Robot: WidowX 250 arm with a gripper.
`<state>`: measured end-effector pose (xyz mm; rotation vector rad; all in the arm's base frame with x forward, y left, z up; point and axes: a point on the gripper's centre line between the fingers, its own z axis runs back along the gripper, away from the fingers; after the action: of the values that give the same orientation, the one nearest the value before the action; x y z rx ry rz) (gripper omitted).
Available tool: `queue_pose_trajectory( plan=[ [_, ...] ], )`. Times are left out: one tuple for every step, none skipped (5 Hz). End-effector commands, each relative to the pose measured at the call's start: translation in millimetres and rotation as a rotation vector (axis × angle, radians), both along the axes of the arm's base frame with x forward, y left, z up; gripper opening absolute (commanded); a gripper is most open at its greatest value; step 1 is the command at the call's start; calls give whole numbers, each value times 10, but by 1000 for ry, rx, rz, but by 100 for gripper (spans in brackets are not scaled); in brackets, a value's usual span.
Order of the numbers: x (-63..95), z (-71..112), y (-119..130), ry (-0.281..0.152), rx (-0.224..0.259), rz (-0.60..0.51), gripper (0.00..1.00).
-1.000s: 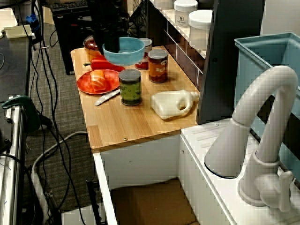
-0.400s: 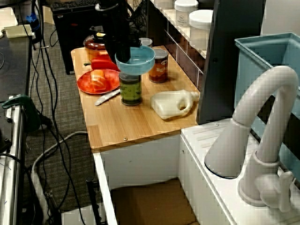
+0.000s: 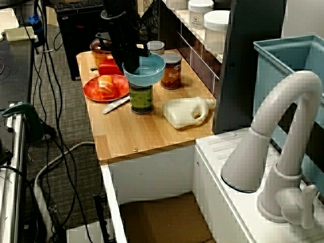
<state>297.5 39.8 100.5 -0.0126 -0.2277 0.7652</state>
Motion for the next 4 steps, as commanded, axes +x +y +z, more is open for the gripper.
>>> queue_pose_trajectory(
  plan=[
    [15,76,97,-17,11,-9,0],
    [17,113,138,-14,10,-11,0],
    [-9,110,180,-11,5,-13,0],
    [-8,71,182,-2,14,-24,0]
  ],
)
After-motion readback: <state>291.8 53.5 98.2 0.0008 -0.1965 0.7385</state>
